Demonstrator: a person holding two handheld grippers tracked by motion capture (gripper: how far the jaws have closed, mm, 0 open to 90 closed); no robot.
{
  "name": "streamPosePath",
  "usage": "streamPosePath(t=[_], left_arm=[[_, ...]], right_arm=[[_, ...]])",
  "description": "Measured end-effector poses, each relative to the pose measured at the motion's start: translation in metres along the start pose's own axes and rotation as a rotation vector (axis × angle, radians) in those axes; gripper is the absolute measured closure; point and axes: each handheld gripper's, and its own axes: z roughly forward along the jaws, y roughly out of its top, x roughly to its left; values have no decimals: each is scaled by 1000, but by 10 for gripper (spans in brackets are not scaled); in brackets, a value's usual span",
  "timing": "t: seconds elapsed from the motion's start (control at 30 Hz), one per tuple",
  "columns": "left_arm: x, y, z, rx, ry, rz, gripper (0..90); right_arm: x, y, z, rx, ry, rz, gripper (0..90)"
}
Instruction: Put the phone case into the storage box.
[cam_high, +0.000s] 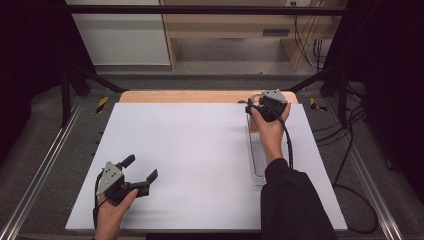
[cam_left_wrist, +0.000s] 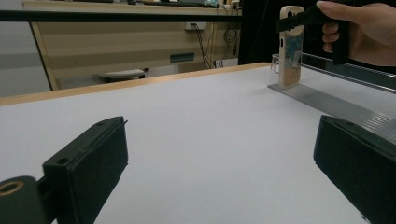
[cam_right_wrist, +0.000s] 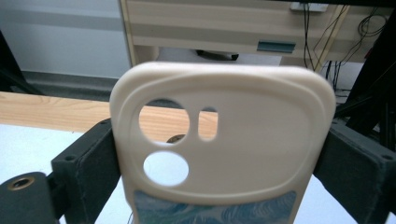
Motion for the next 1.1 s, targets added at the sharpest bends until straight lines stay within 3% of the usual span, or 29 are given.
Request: streamPosePath(t=[1.1], left_arm=[[0,0,0,0,0,0,29]], right_arm=[[0,0,1,9,4,18,61]])
